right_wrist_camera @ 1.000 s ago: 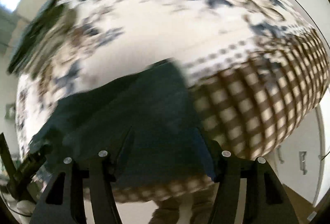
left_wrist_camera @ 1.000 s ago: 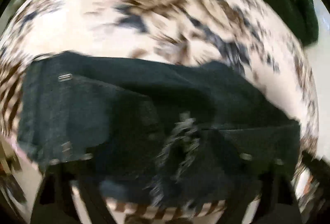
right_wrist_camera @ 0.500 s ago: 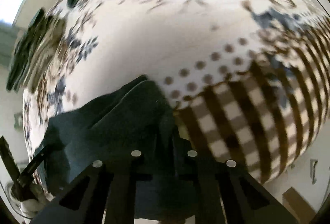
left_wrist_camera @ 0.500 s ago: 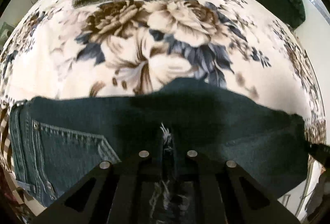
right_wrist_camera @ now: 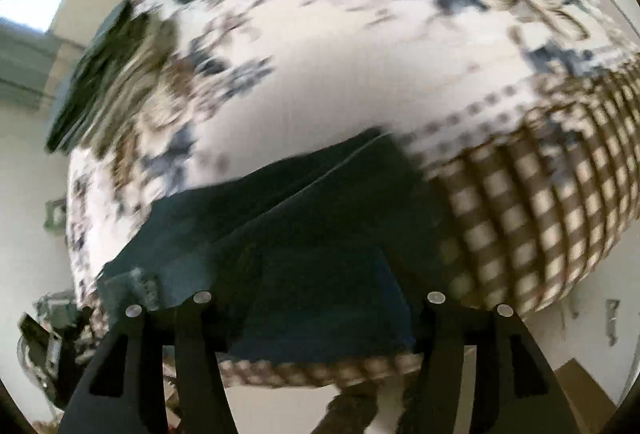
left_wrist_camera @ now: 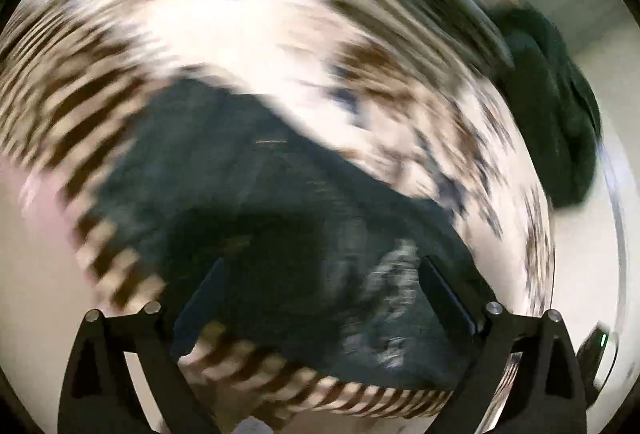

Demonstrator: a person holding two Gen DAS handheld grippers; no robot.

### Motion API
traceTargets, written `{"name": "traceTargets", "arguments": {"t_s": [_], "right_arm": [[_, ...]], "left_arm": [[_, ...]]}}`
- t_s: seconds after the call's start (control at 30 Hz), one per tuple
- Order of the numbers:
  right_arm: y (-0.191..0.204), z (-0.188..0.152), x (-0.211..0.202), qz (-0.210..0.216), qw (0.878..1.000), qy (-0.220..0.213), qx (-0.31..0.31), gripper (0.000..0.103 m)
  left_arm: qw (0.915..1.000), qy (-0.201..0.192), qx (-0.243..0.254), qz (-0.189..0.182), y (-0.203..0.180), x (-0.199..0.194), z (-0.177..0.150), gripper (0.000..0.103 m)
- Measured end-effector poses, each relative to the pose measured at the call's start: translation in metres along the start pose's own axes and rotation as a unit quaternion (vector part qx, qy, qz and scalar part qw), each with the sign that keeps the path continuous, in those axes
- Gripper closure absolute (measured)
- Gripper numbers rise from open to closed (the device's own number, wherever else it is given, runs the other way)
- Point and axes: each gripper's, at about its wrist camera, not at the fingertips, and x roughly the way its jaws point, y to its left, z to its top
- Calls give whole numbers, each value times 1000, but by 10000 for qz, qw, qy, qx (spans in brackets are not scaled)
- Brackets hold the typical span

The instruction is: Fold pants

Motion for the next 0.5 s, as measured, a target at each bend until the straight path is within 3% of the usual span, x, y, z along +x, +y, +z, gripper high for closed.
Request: {"name": "traceTargets", "arguments": {"t_s": [0.1, 0.2, 0.37, 0.5], "right_arm": [[34, -23, 19, 148, 9994, 235, -193, 42], [60, -41, 49, 57, 9978, 593, -305, 42], [86, -50, 85, -34, 9957, 875, -314, 42], [102, -50, 101, -89, 9944, 965, -412, 42]], "left_arm": [[9938, -380, -1014, 259, 56, -13, -8, 6], [9834, -360, -1776, 73, 95, -1, -7, 6], [9773, -333, -2032, -500, 113, 34, 6, 7], [9720, -423, -2244, -552, 123, 55, 19, 7]]}}
